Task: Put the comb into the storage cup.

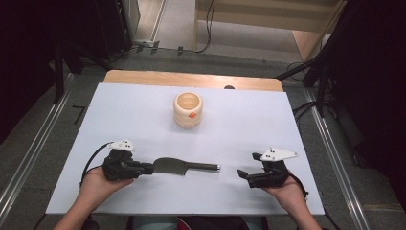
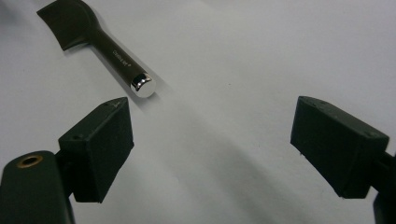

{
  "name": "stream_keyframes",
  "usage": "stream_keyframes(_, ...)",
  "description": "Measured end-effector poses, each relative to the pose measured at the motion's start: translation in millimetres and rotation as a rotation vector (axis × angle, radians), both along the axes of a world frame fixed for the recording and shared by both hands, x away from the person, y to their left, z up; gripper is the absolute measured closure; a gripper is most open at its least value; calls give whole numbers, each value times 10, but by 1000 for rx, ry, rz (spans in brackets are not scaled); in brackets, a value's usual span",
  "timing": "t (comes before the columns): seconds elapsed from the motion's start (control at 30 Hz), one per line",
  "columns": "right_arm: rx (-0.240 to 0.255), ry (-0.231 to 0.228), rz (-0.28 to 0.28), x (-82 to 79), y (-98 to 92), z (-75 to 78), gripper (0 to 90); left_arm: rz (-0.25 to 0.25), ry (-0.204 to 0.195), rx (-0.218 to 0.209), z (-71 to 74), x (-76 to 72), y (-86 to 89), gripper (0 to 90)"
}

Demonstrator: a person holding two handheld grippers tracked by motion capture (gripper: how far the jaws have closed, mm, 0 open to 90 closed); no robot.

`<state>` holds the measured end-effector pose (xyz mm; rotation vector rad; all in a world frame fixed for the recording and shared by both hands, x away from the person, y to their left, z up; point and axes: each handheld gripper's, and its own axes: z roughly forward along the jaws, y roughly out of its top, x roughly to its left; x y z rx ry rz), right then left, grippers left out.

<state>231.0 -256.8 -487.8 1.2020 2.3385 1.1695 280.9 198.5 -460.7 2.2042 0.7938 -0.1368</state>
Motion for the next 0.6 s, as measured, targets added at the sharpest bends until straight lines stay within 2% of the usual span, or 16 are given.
stream_keyframes(0.03, 0, 0, 1, 0, 0, 0, 114, -17, -19, 12, 14, -8, -36, 900)
stream_keyframes(0.13, 0, 0, 3, 0, 1, -1, 114, -30, -15, 32, -14, 6, -77, 900)
stream_keyframes(0.2, -2, 0, 2, -2, 0, 0, 114, -43, 7, 88, -93, 61, -80, 900)
stream_keyframes(0.3, -2, -2, 0, -5, -3, 1, 114, -48, 31, 118, -174, 109, -50, 900)
stream_keyframes(0.47, 4, -2, -4, -8, -20, 6, 114, -67, 62, 139, -258, 159, -46, 900)
stream_keyframes(0.57, 7, -2, -3, -7, -25, 6, 114, -72, 65, 164, -295, 182, -74, 900)
stream_keyframes(0.6, 6, -1, -3, -7, -25, 6, 114, -72, 65, 154, -304, 198, -80, 900)
